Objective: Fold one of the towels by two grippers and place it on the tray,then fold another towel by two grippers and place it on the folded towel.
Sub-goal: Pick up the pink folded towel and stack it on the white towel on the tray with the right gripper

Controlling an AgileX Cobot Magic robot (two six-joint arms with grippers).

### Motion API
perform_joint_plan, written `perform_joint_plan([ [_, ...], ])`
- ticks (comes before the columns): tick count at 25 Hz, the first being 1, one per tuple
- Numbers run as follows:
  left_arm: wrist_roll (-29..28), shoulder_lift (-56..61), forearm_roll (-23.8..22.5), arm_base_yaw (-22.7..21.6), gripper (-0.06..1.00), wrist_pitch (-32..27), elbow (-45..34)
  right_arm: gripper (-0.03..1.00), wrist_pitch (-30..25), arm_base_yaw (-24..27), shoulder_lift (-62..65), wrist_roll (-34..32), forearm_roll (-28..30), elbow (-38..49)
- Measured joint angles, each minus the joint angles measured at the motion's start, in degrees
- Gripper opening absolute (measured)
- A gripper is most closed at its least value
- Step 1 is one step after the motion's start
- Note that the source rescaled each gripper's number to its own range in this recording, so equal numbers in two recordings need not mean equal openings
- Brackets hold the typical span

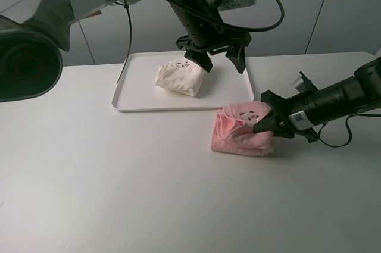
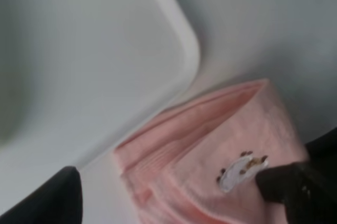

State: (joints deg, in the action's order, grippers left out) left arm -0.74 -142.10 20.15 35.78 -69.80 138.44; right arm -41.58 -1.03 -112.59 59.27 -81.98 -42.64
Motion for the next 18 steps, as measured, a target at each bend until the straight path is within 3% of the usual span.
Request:
perform_joint_plan([
  [5,1.9,3.4,2.2,-4.0,0.99,-0.1,0.0,0.11,-12.7,-0.6,1.5,1.4,-1.9,-3.7],
  [13,3.9,9.3,6.1,-11.6,0.99,-0.1,0.0,0.11,-14.2,-12.3,1.6,-9.7,4.6,-19.6],
  [18,5.3,11.0,9.2,-15.5,0.99,-0.1,-0.9,0.11,-17.3,-14.8,-0.3,-16.9,6.8,-32.2],
])
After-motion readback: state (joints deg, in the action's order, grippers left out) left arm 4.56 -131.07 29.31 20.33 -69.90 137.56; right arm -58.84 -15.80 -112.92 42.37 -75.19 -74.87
